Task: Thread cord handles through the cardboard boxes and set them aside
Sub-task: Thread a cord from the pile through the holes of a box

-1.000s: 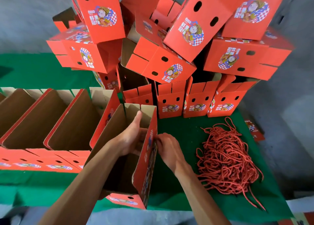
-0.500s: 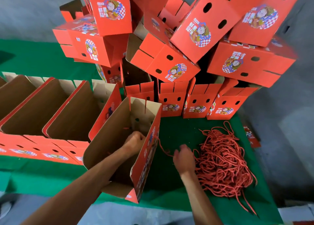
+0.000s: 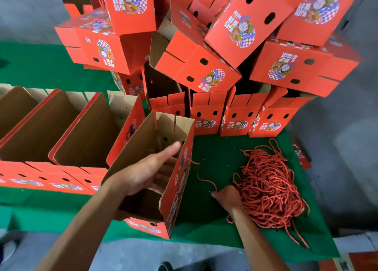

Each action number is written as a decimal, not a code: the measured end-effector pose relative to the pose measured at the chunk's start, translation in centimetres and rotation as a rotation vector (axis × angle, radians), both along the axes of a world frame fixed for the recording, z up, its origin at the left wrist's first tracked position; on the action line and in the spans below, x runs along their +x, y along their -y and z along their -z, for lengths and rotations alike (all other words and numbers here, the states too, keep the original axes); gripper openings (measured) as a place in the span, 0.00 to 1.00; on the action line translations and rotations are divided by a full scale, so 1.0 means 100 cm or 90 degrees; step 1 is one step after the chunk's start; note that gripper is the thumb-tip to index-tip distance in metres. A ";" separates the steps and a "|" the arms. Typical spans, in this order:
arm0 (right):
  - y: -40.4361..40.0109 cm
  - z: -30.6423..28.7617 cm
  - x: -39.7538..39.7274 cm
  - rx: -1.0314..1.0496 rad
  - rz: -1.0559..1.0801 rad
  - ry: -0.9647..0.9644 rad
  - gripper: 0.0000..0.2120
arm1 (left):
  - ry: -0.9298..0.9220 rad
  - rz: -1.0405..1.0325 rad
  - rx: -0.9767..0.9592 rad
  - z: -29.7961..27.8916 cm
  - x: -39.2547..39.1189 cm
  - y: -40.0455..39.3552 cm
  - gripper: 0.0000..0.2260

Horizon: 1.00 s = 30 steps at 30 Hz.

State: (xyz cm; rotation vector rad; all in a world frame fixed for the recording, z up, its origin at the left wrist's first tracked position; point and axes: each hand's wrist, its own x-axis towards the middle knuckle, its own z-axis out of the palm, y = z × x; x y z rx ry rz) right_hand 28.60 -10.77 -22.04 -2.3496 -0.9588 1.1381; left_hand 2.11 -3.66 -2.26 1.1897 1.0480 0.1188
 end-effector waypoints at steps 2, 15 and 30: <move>0.001 -0.011 -0.016 0.031 0.056 -0.128 0.21 | -0.010 0.064 0.022 -0.002 0.000 0.007 0.31; 0.027 -0.077 -0.109 0.266 0.225 -0.687 0.04 | -0.044 -0.122 -0.049 0.001 -0.005 0.014 0.17; 0.021 -0.076 -0.111 0.399 0.278 -0.522 0.06 | 0.039 -0.065 -0.047 -0.008 0.029 0.020 0.26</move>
